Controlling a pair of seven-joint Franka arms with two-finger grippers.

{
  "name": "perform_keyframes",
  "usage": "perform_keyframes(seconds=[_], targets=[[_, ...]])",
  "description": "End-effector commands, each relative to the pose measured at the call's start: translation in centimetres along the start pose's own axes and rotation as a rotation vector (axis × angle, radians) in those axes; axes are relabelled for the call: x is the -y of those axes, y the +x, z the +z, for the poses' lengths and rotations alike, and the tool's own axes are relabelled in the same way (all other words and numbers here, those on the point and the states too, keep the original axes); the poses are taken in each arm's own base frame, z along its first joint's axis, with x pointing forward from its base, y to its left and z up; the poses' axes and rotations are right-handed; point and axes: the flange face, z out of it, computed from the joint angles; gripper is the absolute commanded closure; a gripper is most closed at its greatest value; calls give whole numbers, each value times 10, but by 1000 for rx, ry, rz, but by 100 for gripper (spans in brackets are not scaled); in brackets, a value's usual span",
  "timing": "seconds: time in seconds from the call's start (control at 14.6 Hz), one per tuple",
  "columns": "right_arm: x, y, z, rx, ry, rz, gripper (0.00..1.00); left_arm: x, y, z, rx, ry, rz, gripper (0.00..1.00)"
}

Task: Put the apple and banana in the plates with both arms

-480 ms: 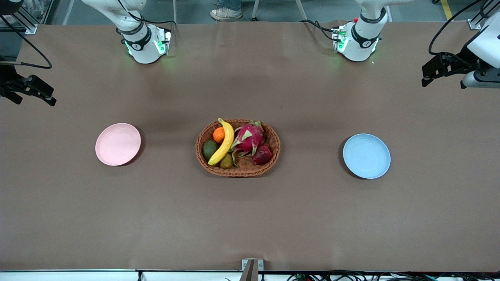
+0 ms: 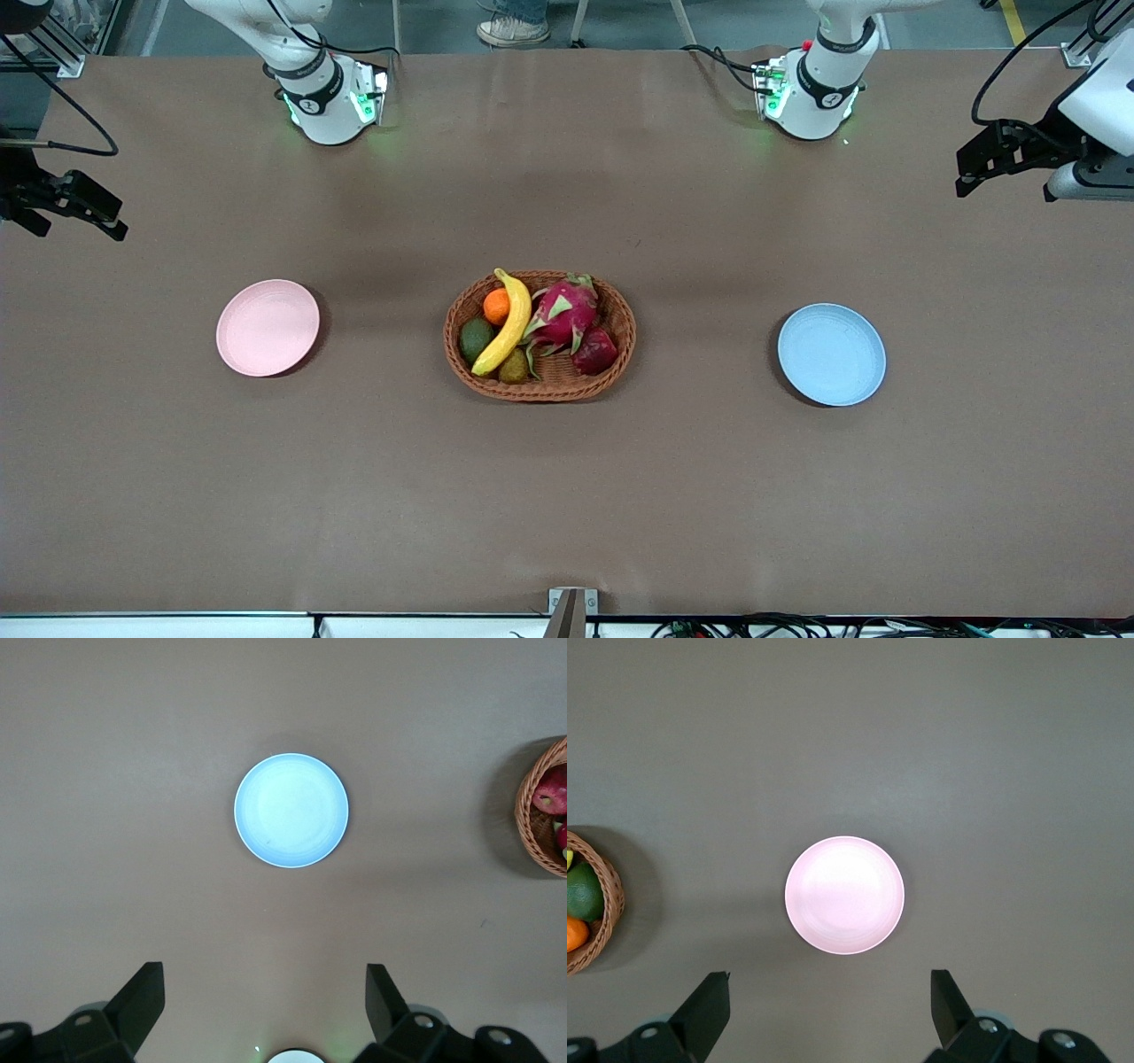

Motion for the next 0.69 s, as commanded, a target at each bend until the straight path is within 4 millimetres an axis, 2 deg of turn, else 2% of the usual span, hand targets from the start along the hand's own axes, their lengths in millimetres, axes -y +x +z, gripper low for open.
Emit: perform_keyframes(seconds=[0.0, 0.14, 0.27, 0.48, 0.55, 0.62], targets=[[-3, -4, -8, -22, -11, 7, 0, -15, 26, 12, 17, -17, 37, 0], [-1, 12, 1, -3, -4, -1, 0, -43, 43, 41, 61, -30, 51, 0], [8, 21, 9, 10, 1, -25, 0, -82, 60, 67, 71, -41, -2, 0], [29, 33, 32, 44, 10, -66, 0, -161, 80, 116, 73, -43, -99, 0], [47, 42, 48, 70, 14, -95, 0, -187, 85, 141, 96, -42, -142, 0], [63, 51, 58, 84, 18, -124, 0, -202, 94, 166, 111, -46, -191, 0]])
